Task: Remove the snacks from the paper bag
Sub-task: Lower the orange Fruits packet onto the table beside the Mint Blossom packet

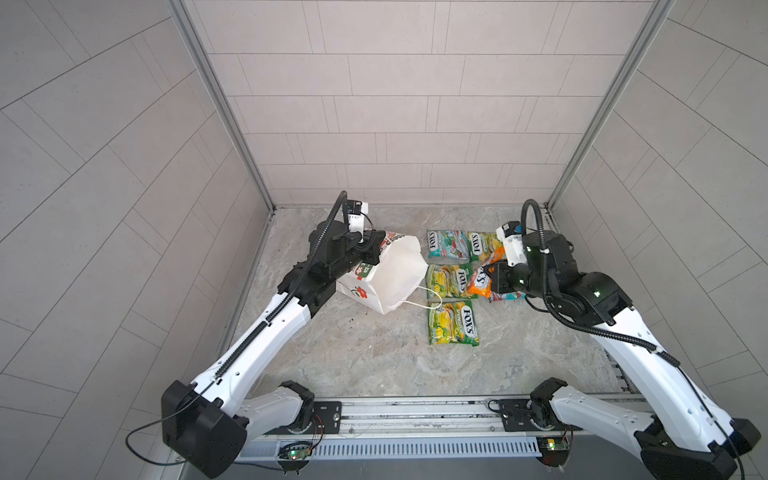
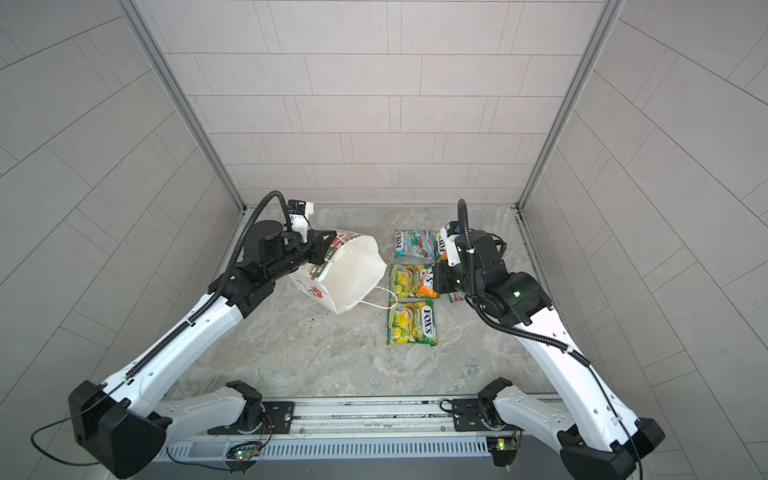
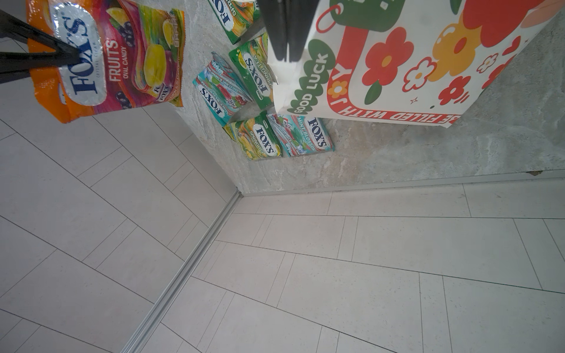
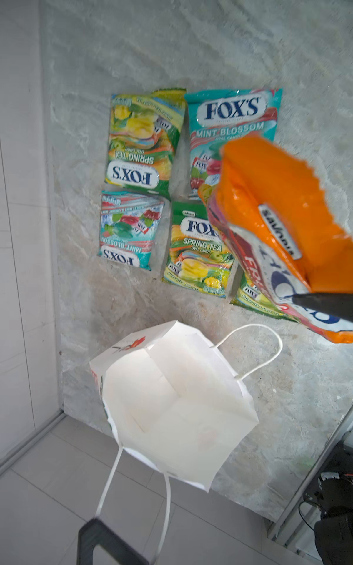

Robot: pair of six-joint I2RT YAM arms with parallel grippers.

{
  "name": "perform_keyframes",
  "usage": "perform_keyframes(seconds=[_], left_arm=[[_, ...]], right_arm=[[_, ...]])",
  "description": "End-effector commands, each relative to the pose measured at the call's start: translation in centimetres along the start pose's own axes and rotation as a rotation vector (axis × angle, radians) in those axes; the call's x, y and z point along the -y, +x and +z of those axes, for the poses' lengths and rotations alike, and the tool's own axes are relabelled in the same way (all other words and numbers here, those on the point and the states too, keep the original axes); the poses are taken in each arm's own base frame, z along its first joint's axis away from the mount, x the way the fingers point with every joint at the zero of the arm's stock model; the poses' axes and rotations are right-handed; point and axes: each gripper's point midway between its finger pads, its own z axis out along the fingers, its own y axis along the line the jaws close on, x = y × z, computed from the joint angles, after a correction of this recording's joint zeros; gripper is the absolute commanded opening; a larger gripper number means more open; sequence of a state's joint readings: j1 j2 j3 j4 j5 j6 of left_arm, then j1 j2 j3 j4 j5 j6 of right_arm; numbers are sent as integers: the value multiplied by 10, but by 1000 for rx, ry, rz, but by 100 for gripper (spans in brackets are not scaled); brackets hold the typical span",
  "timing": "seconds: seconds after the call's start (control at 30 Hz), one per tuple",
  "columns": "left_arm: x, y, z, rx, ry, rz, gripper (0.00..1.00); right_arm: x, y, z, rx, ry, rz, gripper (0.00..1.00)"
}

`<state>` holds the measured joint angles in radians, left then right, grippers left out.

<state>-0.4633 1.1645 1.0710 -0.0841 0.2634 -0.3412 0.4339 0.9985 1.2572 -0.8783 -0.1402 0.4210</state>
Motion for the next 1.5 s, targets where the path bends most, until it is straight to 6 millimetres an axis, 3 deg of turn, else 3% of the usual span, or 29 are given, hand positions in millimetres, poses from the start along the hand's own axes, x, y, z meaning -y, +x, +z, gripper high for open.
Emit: perform_keyframes(seconds=[0.0, 0.23, 0.5, 1.1, 1.47], left_arm=[[7, -10, -7, 29, 18, 21, 0], [8, -8, -6, 22, 22, 19, 0], [8, -9, -6, 22, 25, 23, 0], [7, -8, -5, 17, 23, 28, 0], [8, -8, -5, 17, 24, 29, 0]], right_arm=[[19, 23, -3, -65, 49, -2, 0], [47, 51, 9, -145, 151, -21, 0], [62, 76, 30, -242, 190, -70, 0], [62, 123, 62, -469, 139, -86, 0], [88, 130, 64, -522, 295, -75, 0]])
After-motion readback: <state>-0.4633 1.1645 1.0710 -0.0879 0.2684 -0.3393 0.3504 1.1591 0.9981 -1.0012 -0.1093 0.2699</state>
